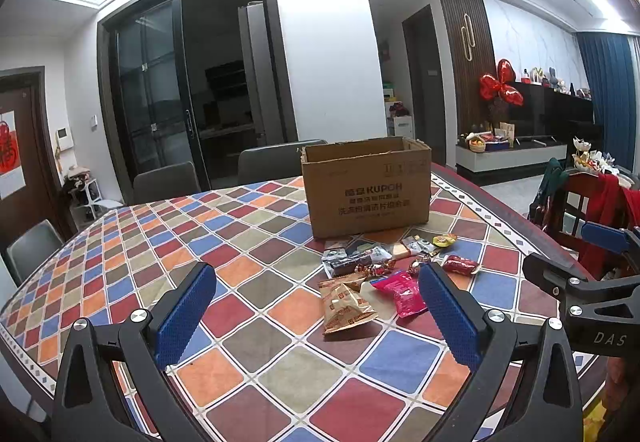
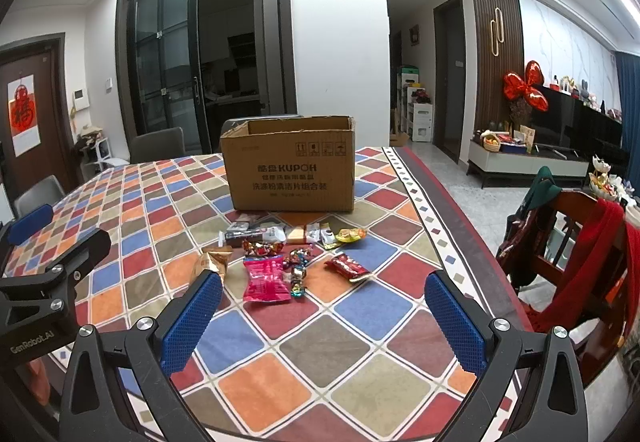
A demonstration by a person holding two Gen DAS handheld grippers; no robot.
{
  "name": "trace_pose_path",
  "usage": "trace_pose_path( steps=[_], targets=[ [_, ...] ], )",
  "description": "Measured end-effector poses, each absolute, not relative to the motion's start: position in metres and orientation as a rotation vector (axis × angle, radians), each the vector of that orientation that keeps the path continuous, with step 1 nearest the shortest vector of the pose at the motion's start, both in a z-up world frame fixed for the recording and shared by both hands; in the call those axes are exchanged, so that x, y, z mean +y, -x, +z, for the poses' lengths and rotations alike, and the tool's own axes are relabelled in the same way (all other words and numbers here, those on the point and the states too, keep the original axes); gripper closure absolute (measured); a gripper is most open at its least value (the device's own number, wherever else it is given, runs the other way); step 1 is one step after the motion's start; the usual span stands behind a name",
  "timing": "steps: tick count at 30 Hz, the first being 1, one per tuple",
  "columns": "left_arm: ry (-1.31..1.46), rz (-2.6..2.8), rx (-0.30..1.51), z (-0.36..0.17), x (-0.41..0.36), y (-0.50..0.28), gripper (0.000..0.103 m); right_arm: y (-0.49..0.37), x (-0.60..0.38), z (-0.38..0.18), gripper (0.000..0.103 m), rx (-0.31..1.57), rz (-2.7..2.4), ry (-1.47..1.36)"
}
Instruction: Organize snacks
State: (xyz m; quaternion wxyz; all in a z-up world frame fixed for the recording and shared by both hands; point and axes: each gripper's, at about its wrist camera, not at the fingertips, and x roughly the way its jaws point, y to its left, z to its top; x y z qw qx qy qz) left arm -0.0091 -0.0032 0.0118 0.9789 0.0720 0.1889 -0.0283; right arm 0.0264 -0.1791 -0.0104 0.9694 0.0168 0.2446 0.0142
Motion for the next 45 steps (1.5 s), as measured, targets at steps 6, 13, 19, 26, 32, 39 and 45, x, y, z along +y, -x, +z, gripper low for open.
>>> trace_pose_path(
  steps=[6,13,19,26,32,39,45],
  targets=[
    [-0.145,-0.056,0.380,0.011,-0.003,0.010,0.000,-0.026,-0.179,-0.009,0.001,0.494,0.029,-0.034],
    [-0.146,-0.056,0.379,0.012,-0.003,0.010,0.000,-0.026,-0.180,-0.010,0.001,0.494,0.030,-0.037],
    [-0.146,-0.055,0.378,0.011,-0.003,0.010,0.000,-0.025,-0.180,-0.009,0.001,0.496,0.031,-0.037],
    [-0.146,-0.056,0.380,0.011,-0.003,0.010,0.000,-0.026,-0.180,-0.010,0.001,0.495,0.031,-0.038],
    [-0.146,-0.057,0.392,0.011,-0.001,0.005,0.000,-0.025,-0.180,-0.009,0.001,0.503,0.029,-0.040],
    [-0.146,-0.060,0.429,0.001,0.002,-0.015,0.000,-0.047,-0.176,-0.021,0.001,0.543,0.043,-0.045],
    [-0.149,-0.078,0.481,-0.008,-0.001,-0.039,0.001,-0.067,-0.172,-0.029,0.001,0.583,0.072,-0.038]
  ],
)
